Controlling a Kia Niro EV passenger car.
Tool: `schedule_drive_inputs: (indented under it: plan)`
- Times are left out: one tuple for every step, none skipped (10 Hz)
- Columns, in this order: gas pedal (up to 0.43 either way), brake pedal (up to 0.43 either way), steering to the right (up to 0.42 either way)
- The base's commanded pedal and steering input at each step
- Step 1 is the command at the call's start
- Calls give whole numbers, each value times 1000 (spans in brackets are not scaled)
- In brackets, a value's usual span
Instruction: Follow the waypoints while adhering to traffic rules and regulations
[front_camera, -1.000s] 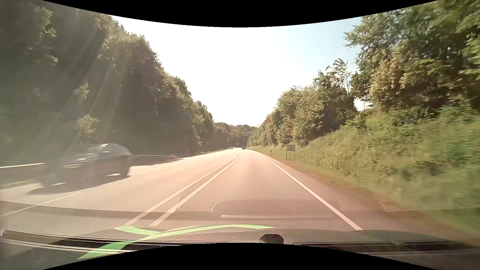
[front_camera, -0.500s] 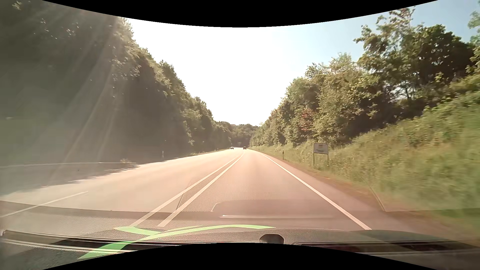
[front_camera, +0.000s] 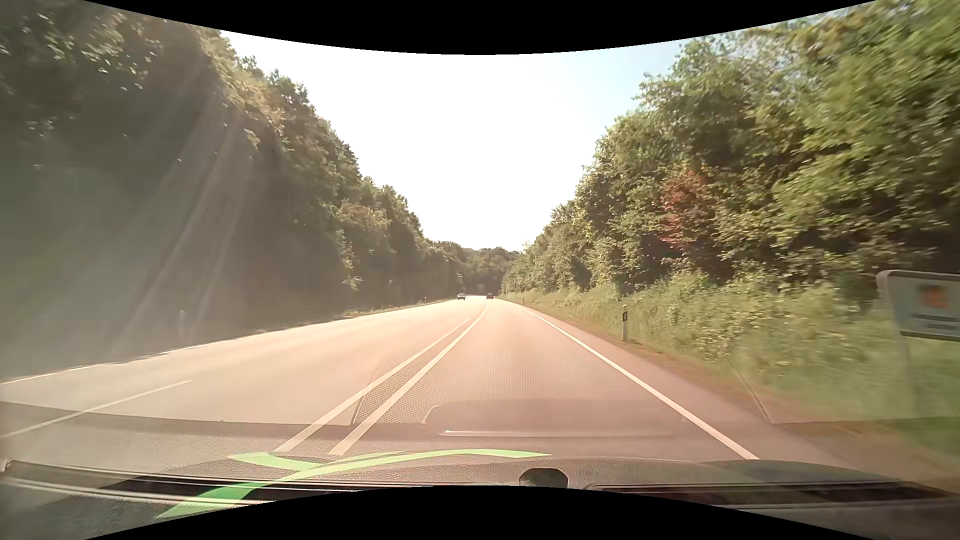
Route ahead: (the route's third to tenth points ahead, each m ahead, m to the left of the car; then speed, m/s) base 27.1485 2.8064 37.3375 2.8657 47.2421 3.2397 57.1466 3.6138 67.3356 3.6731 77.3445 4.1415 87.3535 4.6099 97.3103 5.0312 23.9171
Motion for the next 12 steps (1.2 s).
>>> schedule_drive_inputs:
  plan:
    - [118,0,0]
    - [138,0,0]
    - [138,0,0]
    - [138,0,0]
    - [138,0,0]
    - [138,0,0]
    - [130,0,-1]
    - [130,0,-3]
    - [110,0,-4]
    - [79,0,-4]
    - [67,0,-4]
    - [67,0,-4]
